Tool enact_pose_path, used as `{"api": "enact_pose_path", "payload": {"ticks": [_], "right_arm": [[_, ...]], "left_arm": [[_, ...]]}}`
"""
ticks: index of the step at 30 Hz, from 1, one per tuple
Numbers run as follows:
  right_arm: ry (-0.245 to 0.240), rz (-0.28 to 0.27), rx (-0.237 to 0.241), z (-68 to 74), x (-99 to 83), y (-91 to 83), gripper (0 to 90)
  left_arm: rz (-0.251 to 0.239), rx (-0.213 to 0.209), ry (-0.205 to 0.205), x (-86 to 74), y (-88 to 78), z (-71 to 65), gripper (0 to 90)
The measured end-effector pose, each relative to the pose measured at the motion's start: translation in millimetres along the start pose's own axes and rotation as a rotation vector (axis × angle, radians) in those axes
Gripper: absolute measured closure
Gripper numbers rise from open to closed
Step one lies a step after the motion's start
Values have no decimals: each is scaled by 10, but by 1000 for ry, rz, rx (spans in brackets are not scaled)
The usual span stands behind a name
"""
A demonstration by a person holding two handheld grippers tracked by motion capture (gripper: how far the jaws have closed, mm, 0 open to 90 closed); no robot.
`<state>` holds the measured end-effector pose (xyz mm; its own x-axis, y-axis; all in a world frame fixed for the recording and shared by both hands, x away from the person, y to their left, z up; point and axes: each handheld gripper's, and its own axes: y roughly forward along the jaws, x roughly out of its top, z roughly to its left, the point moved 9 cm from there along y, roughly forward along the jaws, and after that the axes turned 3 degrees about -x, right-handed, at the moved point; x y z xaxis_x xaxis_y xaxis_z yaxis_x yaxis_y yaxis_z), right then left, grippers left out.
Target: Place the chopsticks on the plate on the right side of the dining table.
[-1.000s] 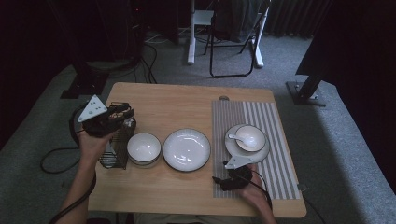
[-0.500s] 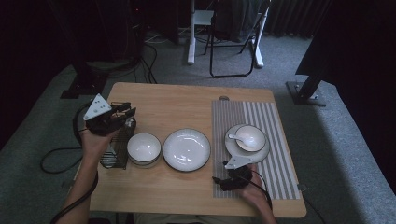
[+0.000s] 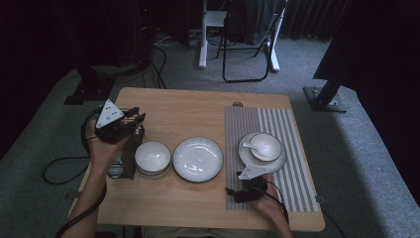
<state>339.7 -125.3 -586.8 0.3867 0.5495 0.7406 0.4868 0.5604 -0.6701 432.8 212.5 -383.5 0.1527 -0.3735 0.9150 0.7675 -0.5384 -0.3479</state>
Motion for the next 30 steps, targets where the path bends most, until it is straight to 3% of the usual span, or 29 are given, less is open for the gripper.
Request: {"api": "enact_pose_path", "payload": {"ticks": [7,30], "right_arm": [[0,0,0,-1,-1,0,240],[0,1,1,0,-1,0,241]], "left_arm": [[5,45,24,7,34,-16,672],[31,67,-21,-63,77,89,670]]}}
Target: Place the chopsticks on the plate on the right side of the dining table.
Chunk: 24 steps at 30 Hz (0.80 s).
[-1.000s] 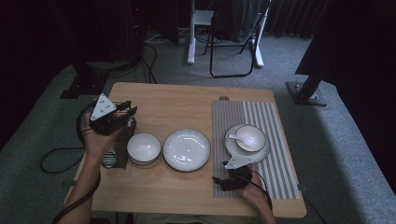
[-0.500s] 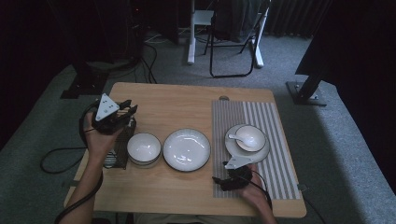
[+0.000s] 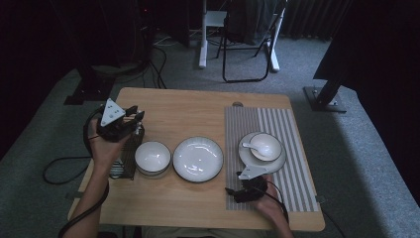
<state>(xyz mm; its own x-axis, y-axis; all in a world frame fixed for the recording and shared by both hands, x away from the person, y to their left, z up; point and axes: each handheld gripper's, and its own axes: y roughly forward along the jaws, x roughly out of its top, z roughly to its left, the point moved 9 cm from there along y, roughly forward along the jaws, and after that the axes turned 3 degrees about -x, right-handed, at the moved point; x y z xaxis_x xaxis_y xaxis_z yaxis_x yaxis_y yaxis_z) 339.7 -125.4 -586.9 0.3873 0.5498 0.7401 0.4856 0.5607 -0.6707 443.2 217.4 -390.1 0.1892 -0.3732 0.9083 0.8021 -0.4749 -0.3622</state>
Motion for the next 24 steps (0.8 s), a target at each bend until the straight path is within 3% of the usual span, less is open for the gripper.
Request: {"api": "enact_pose_path", "payload": {"ticks": [24], "right_arm": [[2,1,2,1,-1,0,243]], "left_arm": [[7,-7,-42,-53,8,79,727]]}}
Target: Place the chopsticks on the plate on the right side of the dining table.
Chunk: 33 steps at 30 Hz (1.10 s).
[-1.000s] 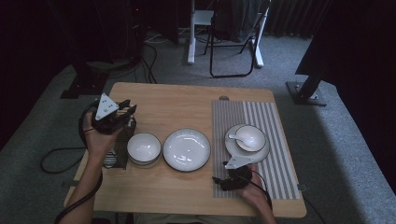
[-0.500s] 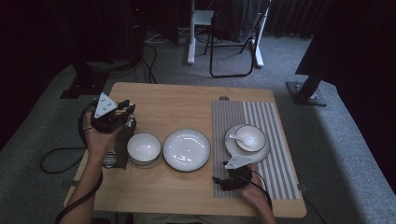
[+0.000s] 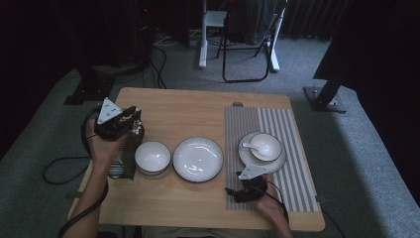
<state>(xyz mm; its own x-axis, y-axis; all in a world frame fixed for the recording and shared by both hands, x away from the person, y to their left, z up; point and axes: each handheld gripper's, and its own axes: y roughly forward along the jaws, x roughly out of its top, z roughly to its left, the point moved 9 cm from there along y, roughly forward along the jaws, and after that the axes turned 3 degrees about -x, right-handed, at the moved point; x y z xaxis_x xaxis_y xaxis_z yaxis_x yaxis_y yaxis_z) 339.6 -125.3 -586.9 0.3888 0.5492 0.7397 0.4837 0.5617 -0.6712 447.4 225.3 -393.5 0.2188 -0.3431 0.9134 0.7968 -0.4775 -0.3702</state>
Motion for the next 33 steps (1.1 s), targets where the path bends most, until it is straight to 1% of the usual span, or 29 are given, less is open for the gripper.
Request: {"api": "enact_pose_path", "payload": {"ticks": [5,14,21,25,29,33], "right_arm": [[1,1,0,0,0,0,243],[2,1,2,0,-1,0,243],[2,1,3,1,-1,0,243],[2,1,3,1,-1,0,243],[1,1,4,1,-1,0,246],[0,1,4,1,-1,0,246]], "left_arm": [[17,-10,-3,-13,21,3,727],[52,-52,-28,-43,84,-2,716],[71,-80,-36,-45,129,-6,706],[71,-91,-44,-42,148,1,703],[69,-84,-43,-41,143,13,707],[48,-82,-58,-34,111,47,714]]}}
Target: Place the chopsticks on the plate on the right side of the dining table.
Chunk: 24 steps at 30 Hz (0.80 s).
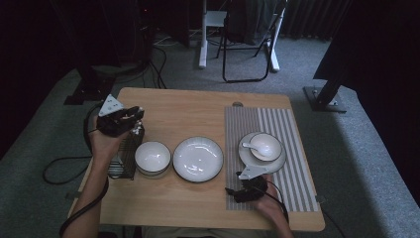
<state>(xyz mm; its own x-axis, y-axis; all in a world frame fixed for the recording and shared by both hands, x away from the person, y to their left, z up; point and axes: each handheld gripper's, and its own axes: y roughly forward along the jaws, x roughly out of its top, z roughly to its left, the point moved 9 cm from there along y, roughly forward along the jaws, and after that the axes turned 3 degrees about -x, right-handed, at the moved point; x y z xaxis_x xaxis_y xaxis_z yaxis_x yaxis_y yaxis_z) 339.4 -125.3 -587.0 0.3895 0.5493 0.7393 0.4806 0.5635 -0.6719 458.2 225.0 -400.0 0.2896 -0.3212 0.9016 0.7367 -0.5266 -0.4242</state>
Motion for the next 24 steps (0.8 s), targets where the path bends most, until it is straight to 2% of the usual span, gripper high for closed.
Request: {"api": "enact_pose_path", "payload": {"ticks": [19,24], "right_arm": [[-1,0,0,0,0,0,247],[-1,0,0,0,0,0,247]], "left_arm": [[-120,-10,32,138,-132,-4,774],[-149,4,27,178,-161,16,789]]}}
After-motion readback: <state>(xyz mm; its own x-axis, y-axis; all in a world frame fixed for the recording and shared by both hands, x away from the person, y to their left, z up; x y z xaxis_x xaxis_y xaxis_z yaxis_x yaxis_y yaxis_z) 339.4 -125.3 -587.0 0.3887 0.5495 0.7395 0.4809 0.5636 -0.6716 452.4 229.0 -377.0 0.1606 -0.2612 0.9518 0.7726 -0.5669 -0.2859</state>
